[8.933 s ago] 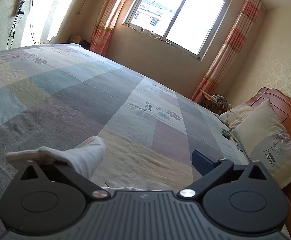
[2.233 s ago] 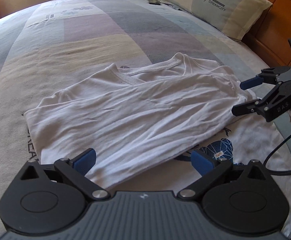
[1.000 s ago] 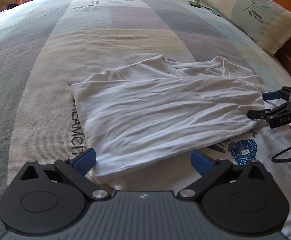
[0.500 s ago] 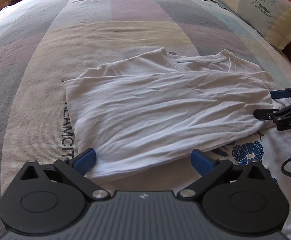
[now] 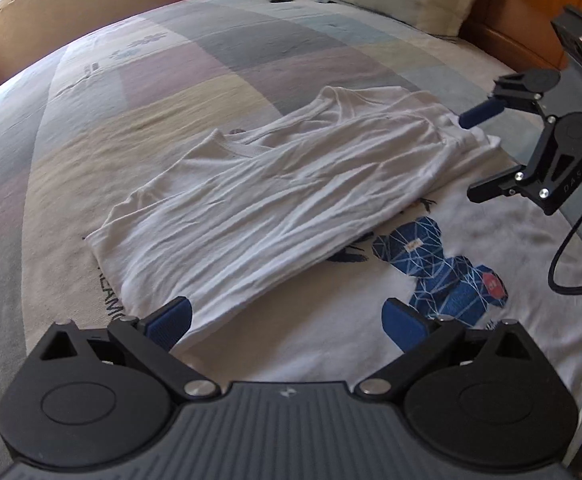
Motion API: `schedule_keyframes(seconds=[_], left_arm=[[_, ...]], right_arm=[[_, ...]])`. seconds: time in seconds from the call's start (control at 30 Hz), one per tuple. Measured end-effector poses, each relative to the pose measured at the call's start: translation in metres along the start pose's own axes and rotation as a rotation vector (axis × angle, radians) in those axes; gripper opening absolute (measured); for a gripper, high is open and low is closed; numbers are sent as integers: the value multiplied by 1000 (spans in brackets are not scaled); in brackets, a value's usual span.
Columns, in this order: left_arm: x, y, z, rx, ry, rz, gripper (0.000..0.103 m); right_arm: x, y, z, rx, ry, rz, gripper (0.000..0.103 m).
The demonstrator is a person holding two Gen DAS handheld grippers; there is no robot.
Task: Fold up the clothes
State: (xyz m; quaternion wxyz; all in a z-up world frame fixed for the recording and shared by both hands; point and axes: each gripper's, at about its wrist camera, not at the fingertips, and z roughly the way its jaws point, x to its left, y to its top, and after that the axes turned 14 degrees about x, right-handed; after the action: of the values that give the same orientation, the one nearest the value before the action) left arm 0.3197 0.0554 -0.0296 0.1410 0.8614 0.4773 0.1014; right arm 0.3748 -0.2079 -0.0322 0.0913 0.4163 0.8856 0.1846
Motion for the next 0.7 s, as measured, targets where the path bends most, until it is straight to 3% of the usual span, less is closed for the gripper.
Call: schedule_keyframes(seconds=[0.1, 0.2, 0.27, 0.33, 0.47, 0.6, 0.7], left_arm=[[-35, -12, 14, 11, -28, 180, 100], [-54, -28, 33, 64, -63, 255, 100], [-49, -39, 33, 71, -99, 197, 100], [-43, -51, 28, 96, -116, 150, 101], [-58, -76, 12, 181, -84, 195, 101], [-79, -76, -3, 150, -153, 235, 100], [-103, -74, 1, 139, -212, 282, 100]], right_arm=[[27, -23, 2, 17, 46, -165, 103], [48, -43, 15, 70, 115, -256, 103], [58, -58, 23, 117, 122, -289, 103], [58, -77, 18, 98, 104, -308, 103], [39, -108, 4, 145, 89, -280, 103], [37, -119, -12, 213, 94, -290, 103], [56, -124, -22, 170, 184, -348, 103]])
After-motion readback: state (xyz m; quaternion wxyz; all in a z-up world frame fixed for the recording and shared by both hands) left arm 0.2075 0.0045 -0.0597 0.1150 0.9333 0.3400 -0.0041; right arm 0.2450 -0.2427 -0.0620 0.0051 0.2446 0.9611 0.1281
